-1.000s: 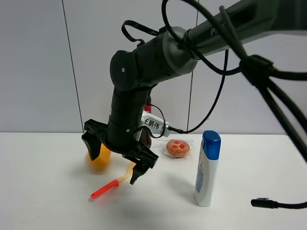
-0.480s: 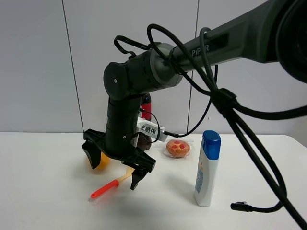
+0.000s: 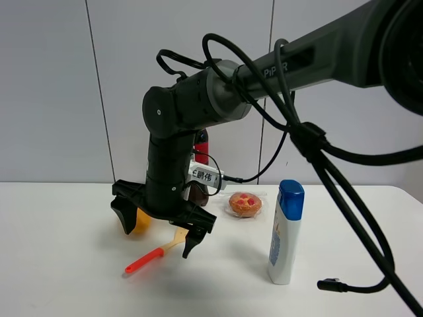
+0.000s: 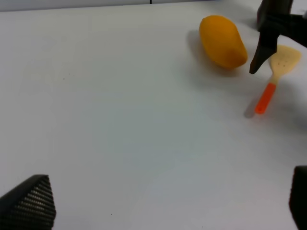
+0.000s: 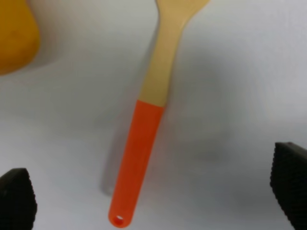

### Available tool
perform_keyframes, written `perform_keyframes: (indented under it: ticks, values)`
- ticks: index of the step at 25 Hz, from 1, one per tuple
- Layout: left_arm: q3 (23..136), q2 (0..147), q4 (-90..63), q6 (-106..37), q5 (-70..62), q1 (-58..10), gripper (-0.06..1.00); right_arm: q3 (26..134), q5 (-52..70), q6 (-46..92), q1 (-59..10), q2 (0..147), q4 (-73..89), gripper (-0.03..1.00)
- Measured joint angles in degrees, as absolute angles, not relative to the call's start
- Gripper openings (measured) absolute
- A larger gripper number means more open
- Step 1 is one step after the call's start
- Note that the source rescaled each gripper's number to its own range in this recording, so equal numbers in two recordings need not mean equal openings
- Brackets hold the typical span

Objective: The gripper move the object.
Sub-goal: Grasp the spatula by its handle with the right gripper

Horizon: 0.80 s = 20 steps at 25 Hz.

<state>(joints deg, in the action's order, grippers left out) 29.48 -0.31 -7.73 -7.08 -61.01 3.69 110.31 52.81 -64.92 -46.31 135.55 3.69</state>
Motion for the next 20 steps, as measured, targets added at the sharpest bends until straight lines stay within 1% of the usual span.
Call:
perform_keyframes:
  ticks: [20]
  values:
    - [29.48, -0.31, -7.73, -7.01, -61.01, 3.69, 1.00, 110.31, 52.02, -66.62, -46.36, 137.65, 5.41, 1.00]
